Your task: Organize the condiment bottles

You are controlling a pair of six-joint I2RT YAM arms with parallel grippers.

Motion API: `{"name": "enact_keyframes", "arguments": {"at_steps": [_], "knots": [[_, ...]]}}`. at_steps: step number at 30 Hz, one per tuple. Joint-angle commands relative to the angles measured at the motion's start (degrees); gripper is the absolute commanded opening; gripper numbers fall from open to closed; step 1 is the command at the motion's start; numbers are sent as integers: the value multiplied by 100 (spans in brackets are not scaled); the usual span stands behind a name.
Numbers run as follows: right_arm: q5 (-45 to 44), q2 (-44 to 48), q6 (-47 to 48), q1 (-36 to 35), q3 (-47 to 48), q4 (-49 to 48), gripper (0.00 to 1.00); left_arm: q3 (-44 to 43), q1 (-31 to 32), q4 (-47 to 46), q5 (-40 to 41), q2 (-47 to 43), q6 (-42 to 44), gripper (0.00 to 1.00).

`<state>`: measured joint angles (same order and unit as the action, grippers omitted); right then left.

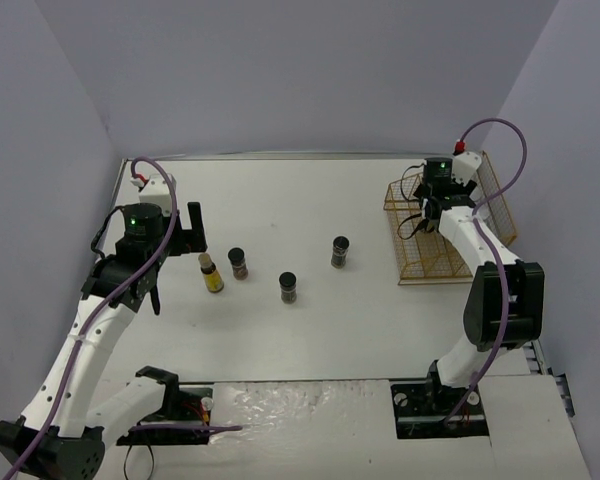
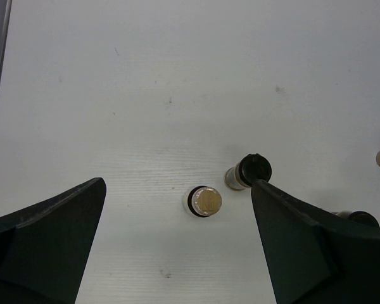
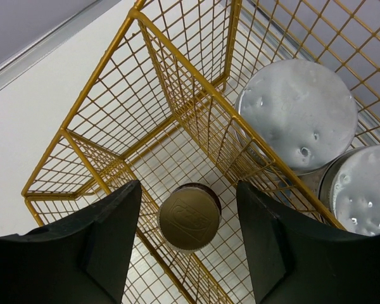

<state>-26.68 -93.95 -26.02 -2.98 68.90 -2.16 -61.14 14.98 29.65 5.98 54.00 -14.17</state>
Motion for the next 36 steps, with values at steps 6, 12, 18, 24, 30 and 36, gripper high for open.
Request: {"name": "enact_keyframes", "arguments": {"at_steps": [6,12,18,24,30,36], "knots": [[744,1006,-114,17,183,32,83,-96,-31,-381,-48,67,-170,97],[2055,2071,139,-26,29,190,100,-98,-31,-364,-140,516,-335,97],[2899,3070,374,-27,-383,190,100,-146,6,-68,-226,1089,-736,97],[3240,3801,419,-36,-829,501,100,169,122,32,54,1225,-1261,95],[3480,4451,281,-36,-1326,589,100,157,199,190,170,1665,-1625,85],[3530,4749,327,-36,-1639,683,100,321,314,86,260,1817,-1790,74]]}}
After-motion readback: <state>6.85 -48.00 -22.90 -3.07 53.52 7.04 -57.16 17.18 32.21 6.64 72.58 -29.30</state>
